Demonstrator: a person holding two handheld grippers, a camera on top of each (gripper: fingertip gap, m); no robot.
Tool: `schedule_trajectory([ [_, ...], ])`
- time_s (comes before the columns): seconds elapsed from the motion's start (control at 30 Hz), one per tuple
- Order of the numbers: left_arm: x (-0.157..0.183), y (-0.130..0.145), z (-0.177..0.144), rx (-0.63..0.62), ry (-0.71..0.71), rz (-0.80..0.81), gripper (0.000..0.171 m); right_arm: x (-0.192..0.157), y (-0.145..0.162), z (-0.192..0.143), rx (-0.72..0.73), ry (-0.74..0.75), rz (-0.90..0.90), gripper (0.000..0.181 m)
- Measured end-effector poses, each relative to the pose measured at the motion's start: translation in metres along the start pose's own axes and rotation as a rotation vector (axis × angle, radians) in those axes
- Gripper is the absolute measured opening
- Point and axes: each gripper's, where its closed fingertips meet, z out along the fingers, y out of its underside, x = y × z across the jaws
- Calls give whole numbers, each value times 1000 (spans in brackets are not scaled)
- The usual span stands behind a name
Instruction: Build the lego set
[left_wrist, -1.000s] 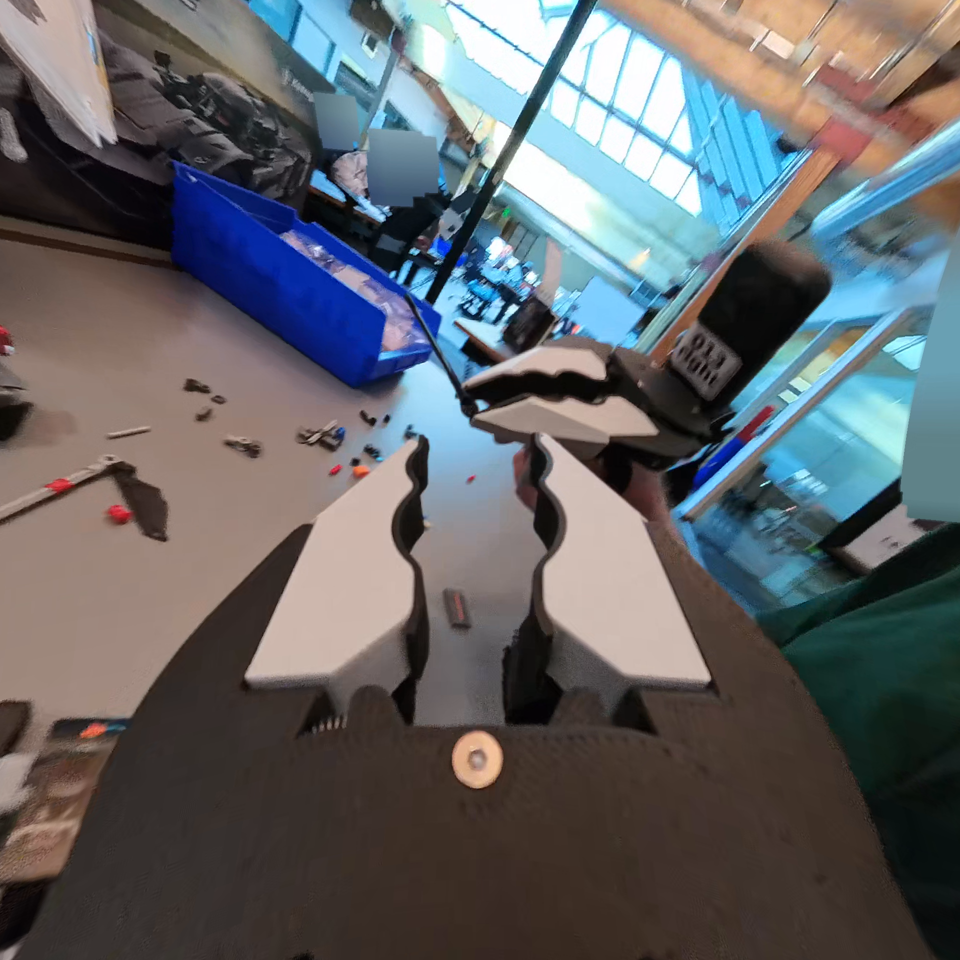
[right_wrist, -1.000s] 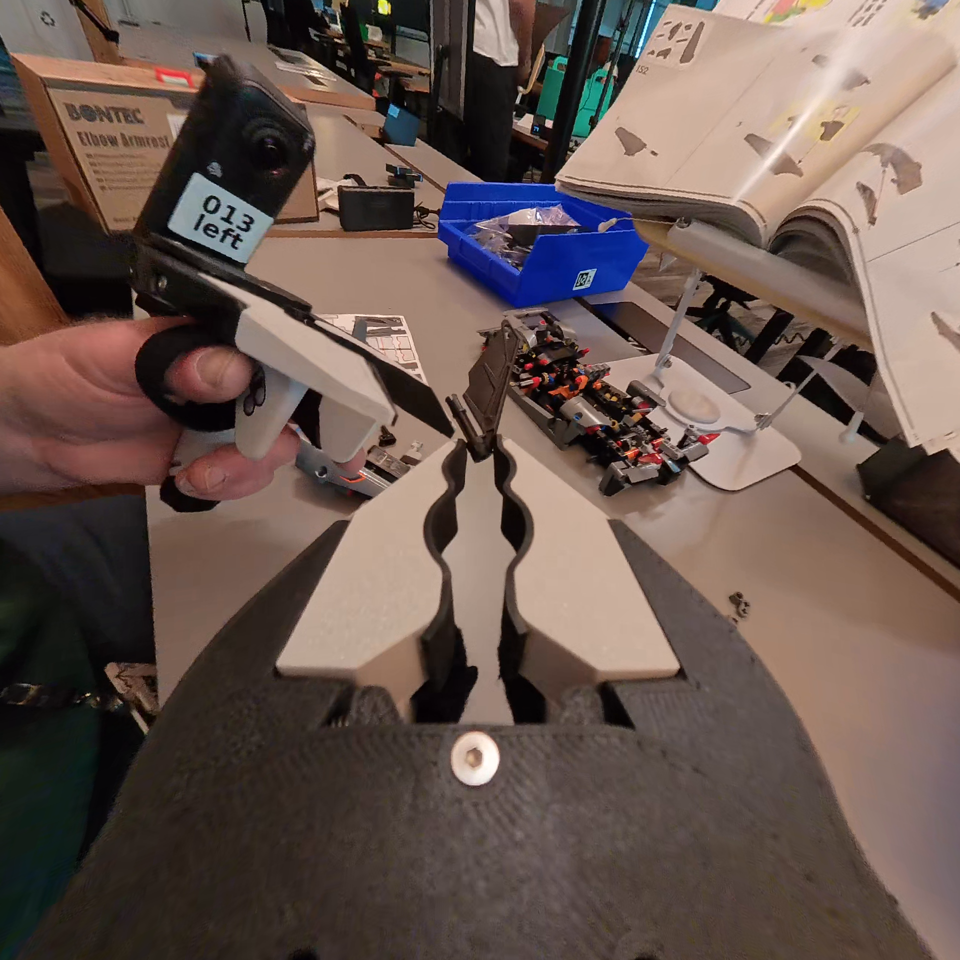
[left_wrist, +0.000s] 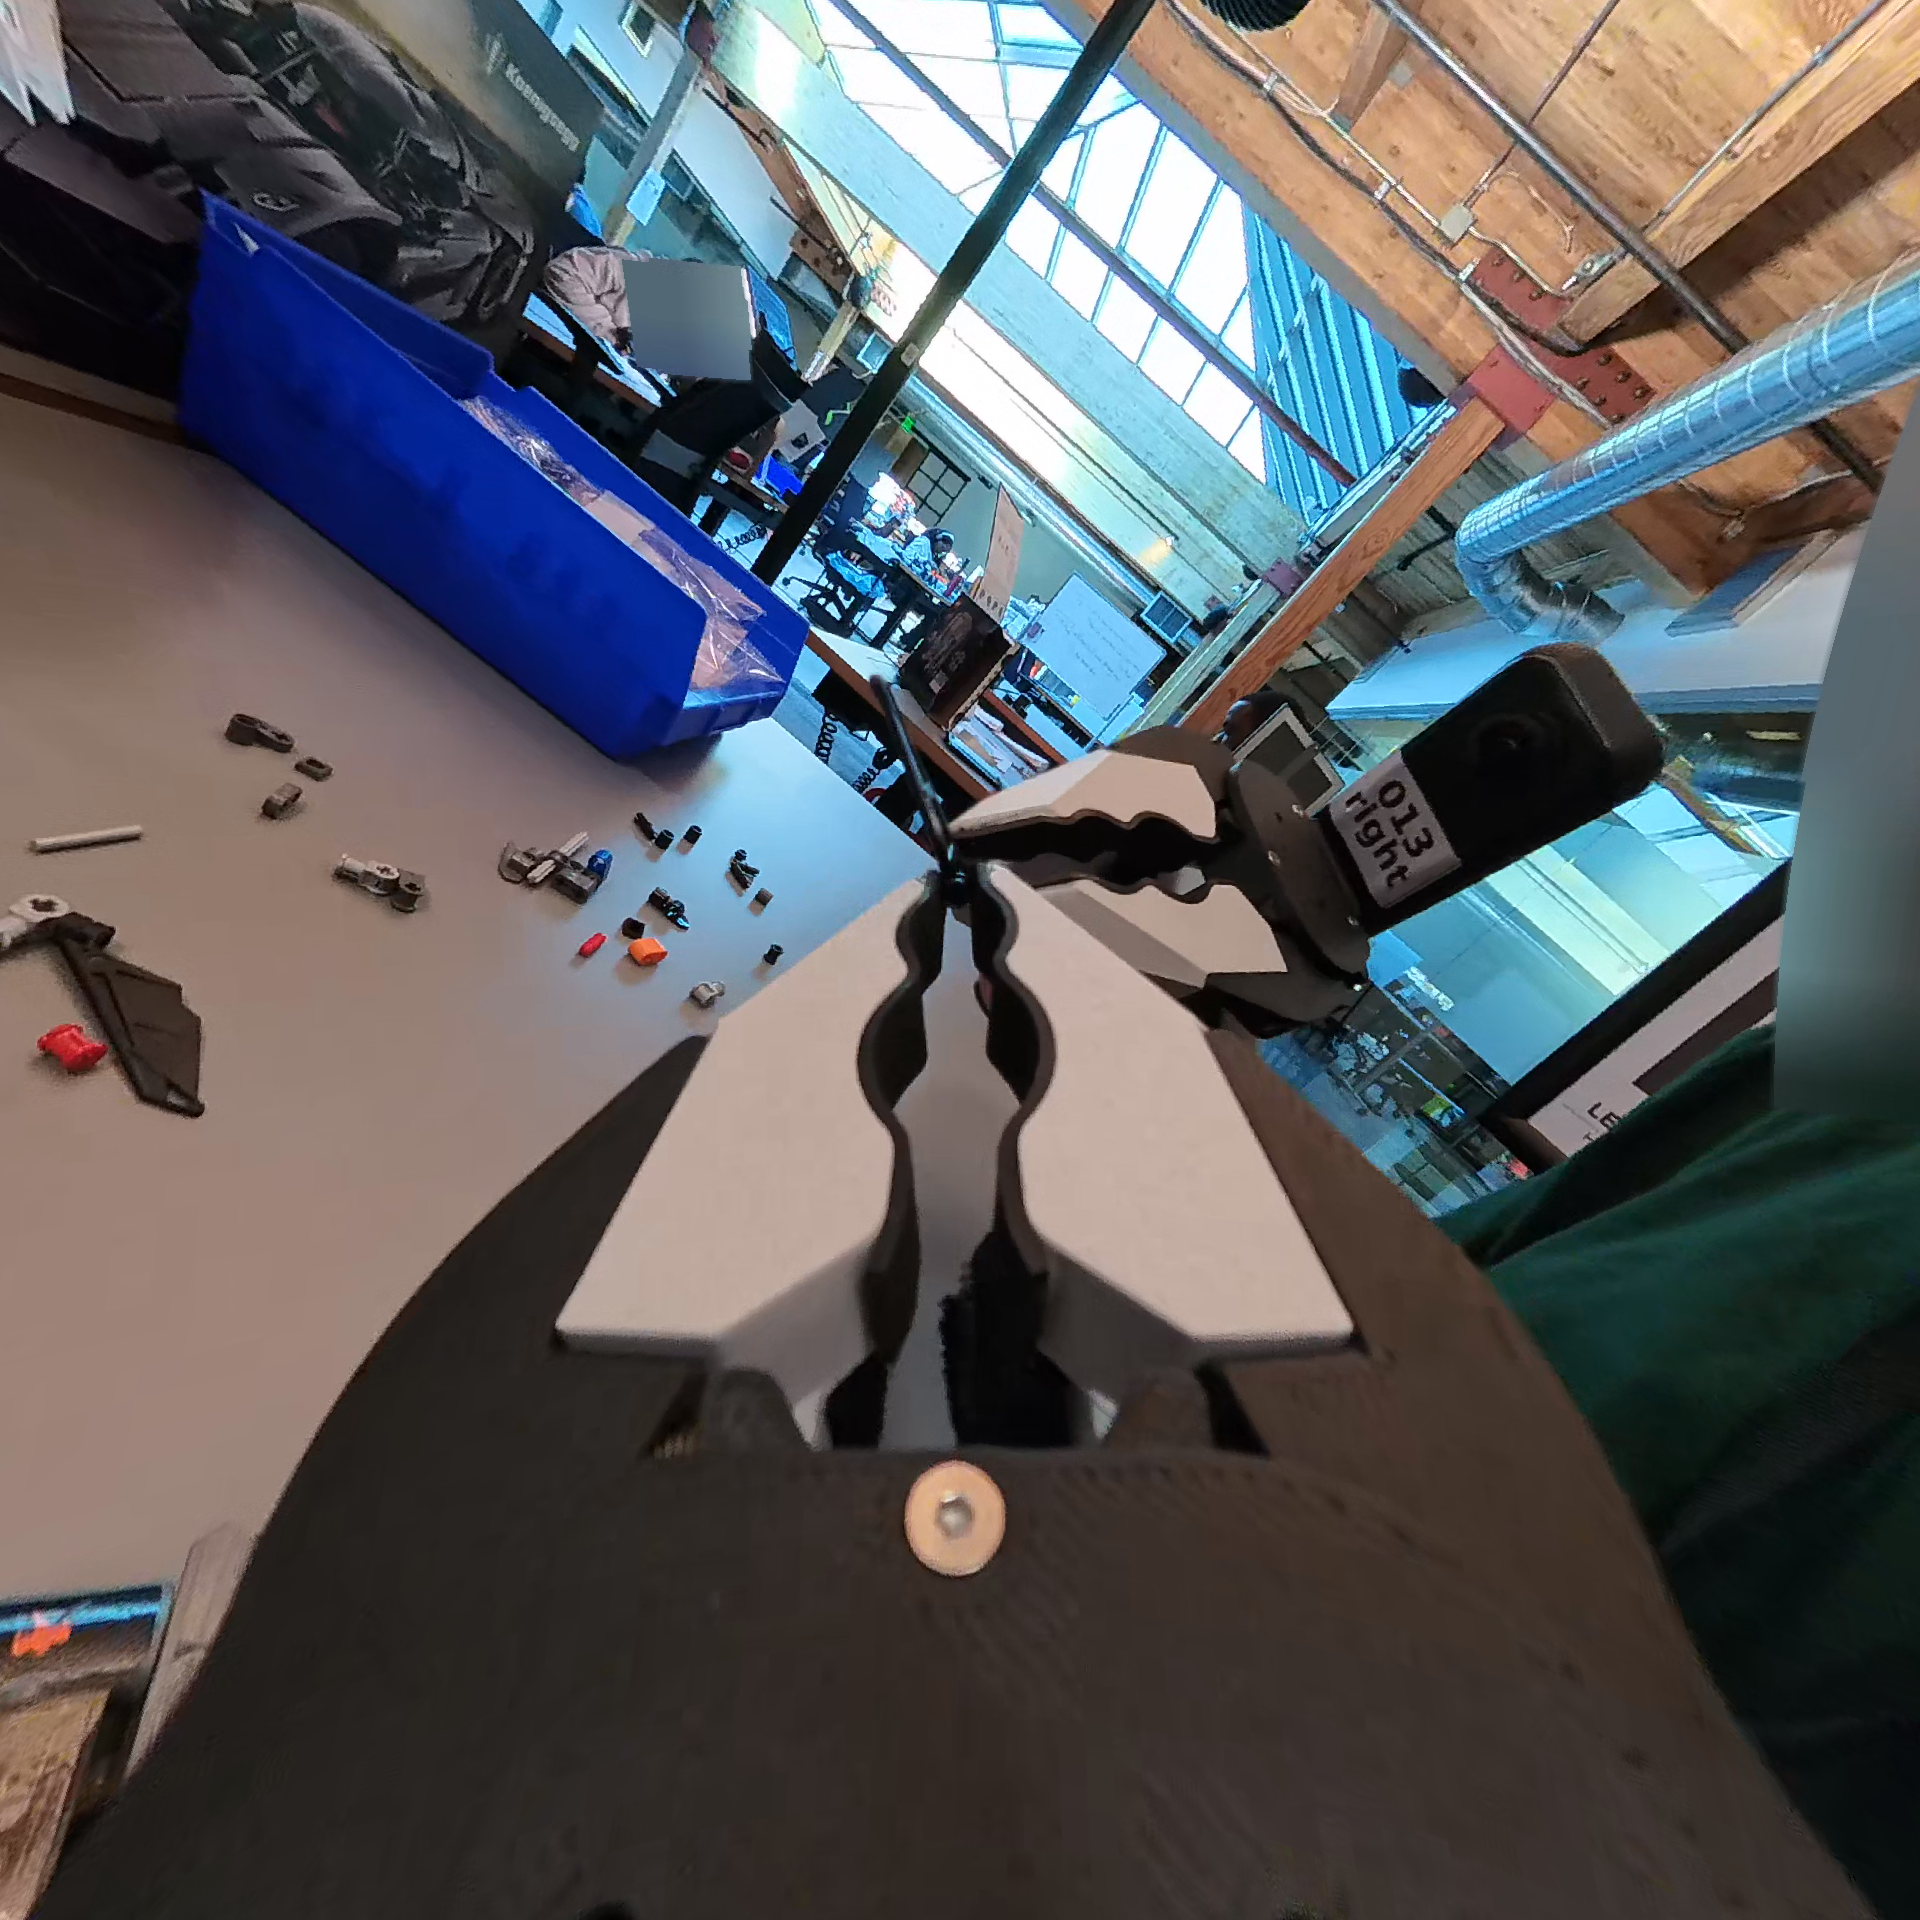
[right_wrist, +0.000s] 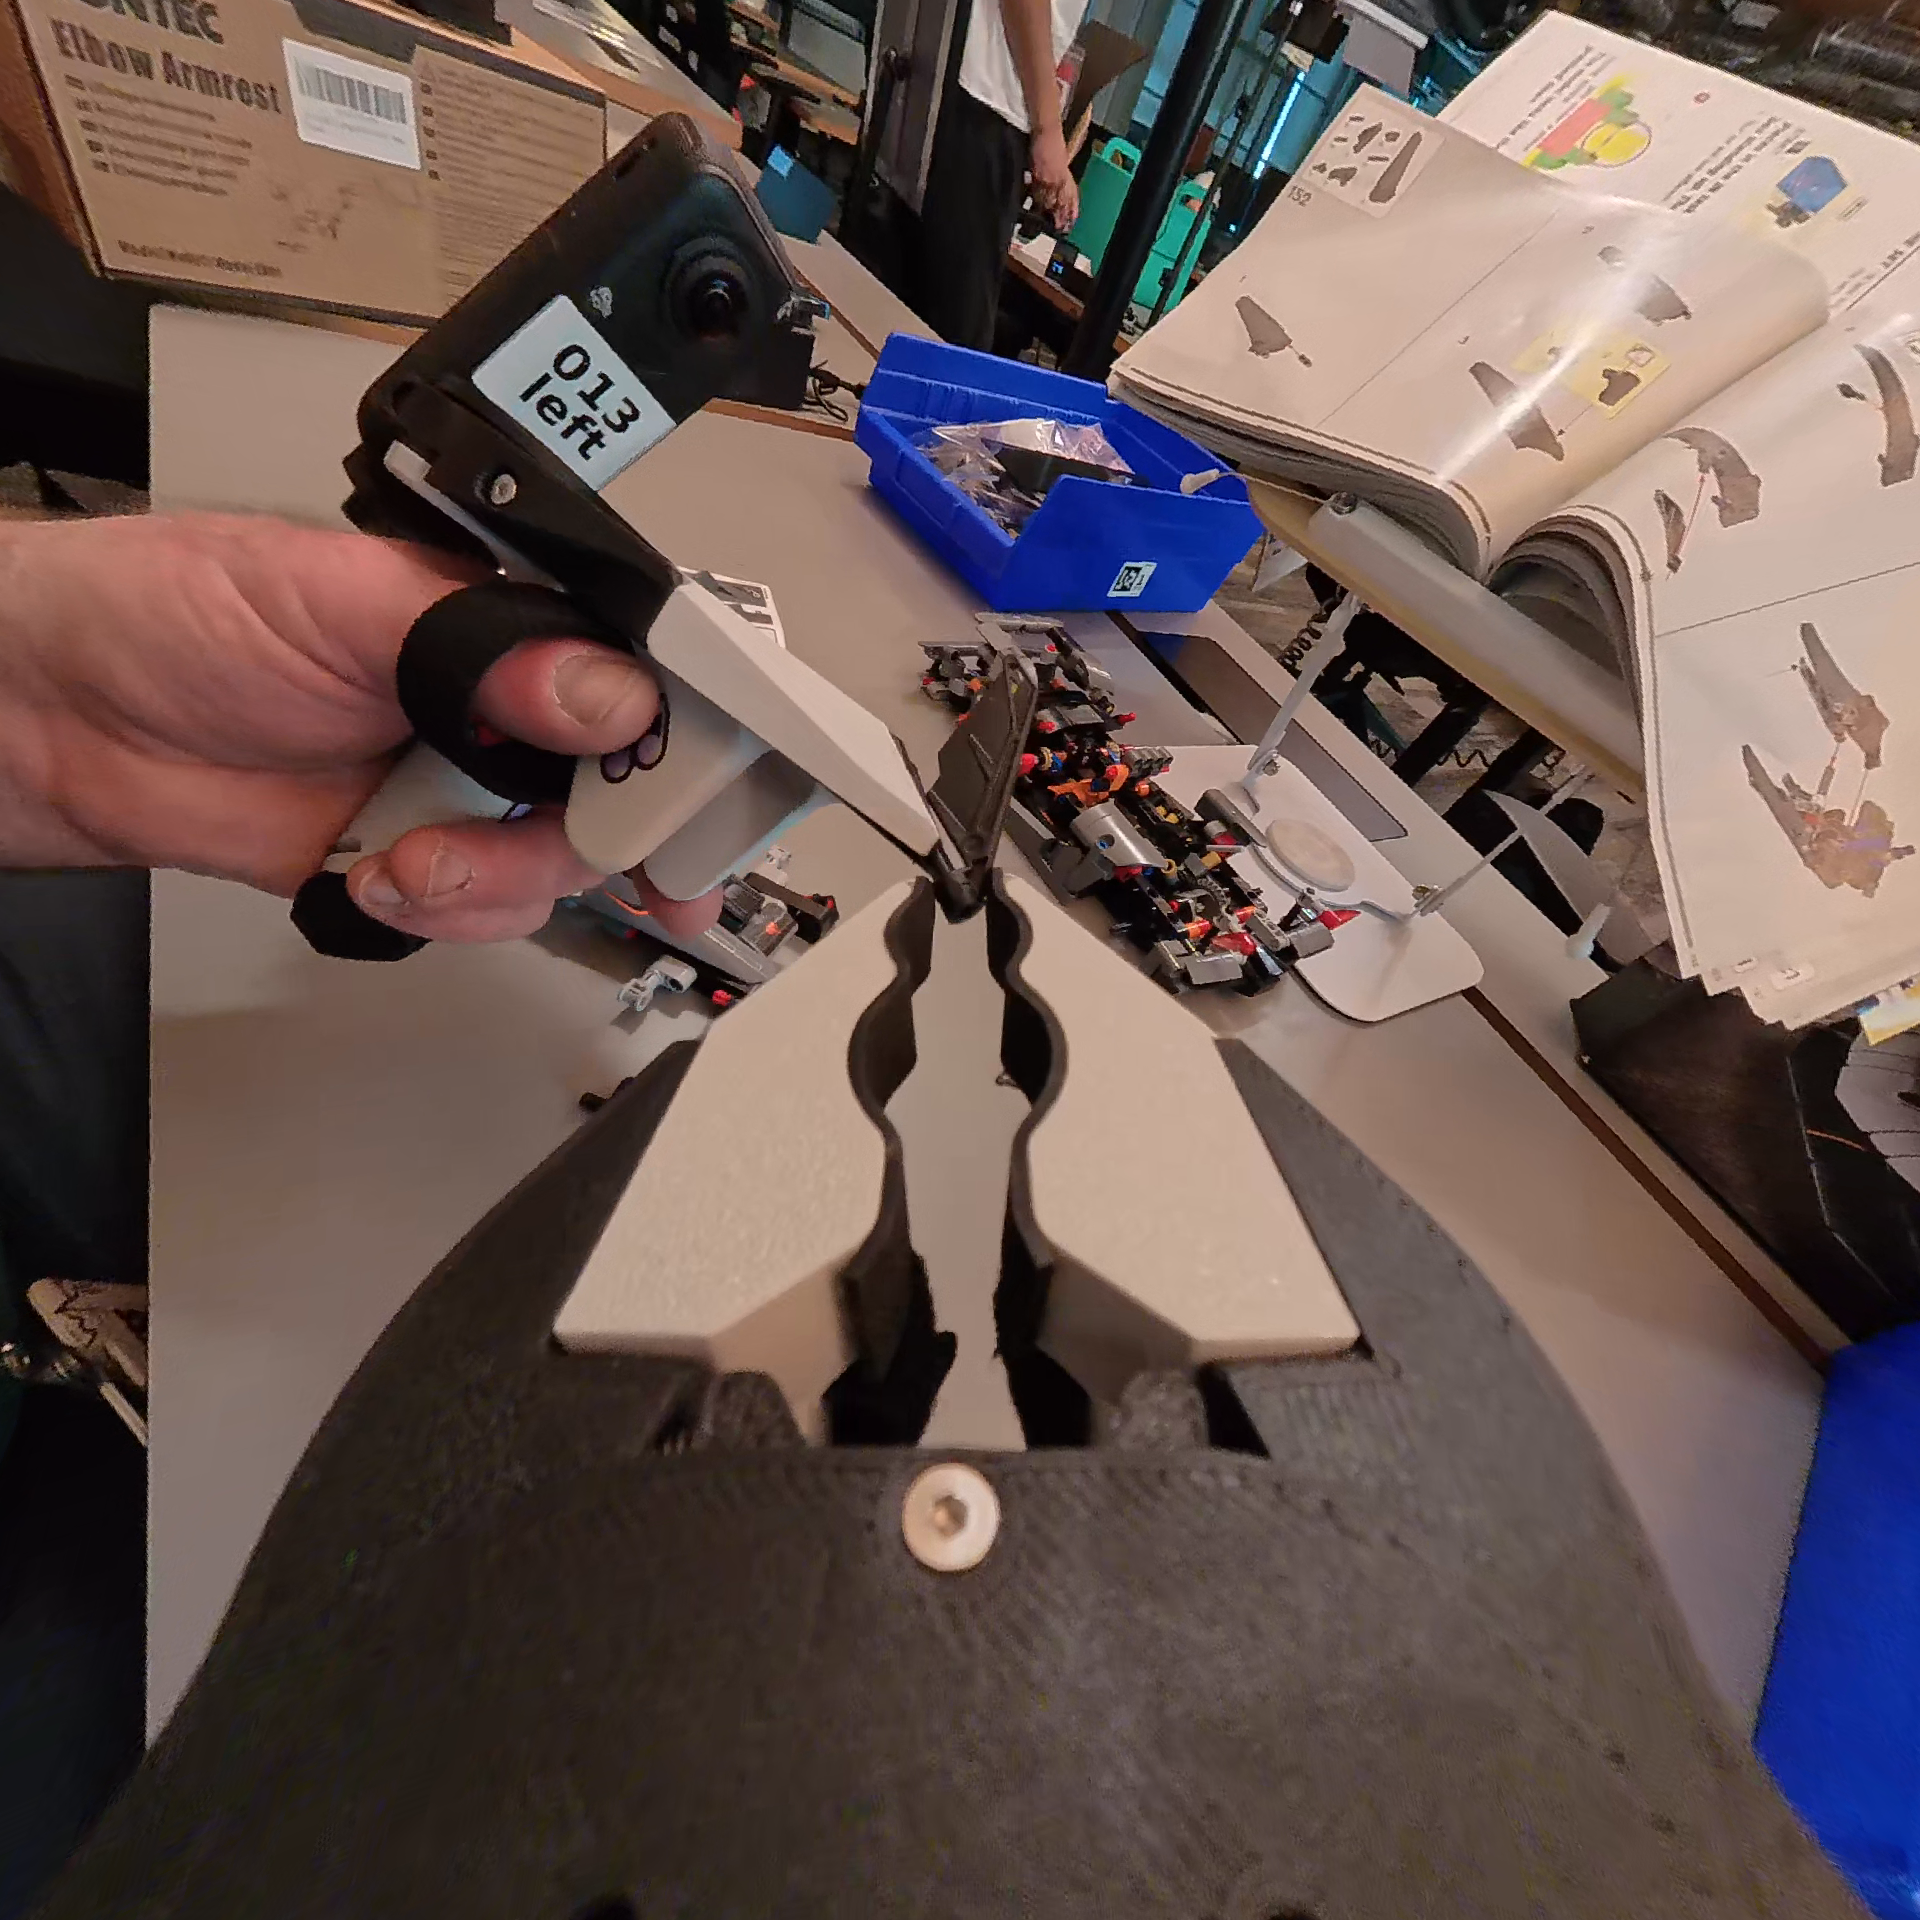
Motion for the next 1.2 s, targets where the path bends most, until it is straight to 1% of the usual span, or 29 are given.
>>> schedule_trajectory([
  [0.2, 2, 4, 0, -13, 20, -29, 2, -3, 4, -3, -3, -31, -51, 7],
  [0.33, 3, 6, 1, -35, 33, -11, 2, -4, 3, -5, 24, -67, 1, 8],
  [0.47, 13, 4, 2, -33, 74, 60, 3, -5, -7, -13, 112, -188, 185, 8],
  [0.57, 15, 8, 5, -55, 76, 110, 3, -3, -7, -15, 136, -257, 314, 17],
  [0.6, 19, 8, 6, -52, 98, 128, 3, -3, -9, -16, 155, -279, 349, 21],
  [0.63, 23, 6, 6, -34, 122, 139, 3, -3, -9, -17, 164, -298, 386, 23],
  [0.7, 28, 6, 7, -39, 142, 169, 3, -5, -11, -19, 181, -354, 448, 24],
  [0.77, 32, 5, 9, -33, 158, 183, 3, -9, -15, -21, 211, -414, 500, 20],
  [0.83, 31, 5, 9, -35, 159, 192, 2, -12, -17, -23, 224, -460, 536, 10],
  [0.93, 33, 4, 9, -43, 171, 204, 2, -12, -18, -26, 242, -505, 587, 7],
  [1.03, 35, 4, 10, -50, 172, 225, 2, -9, -20, -29, 272, -542, 645, 6],
  [1.13, 33, 4, 10, -48, 169, 228, 2, -7, -25, -33, 308, -596, 718, 13],
  [1.2, 34, 3, 10, -41, 179, 223, 2, -6, -20, -29, 277, -577, 727, 7],
])
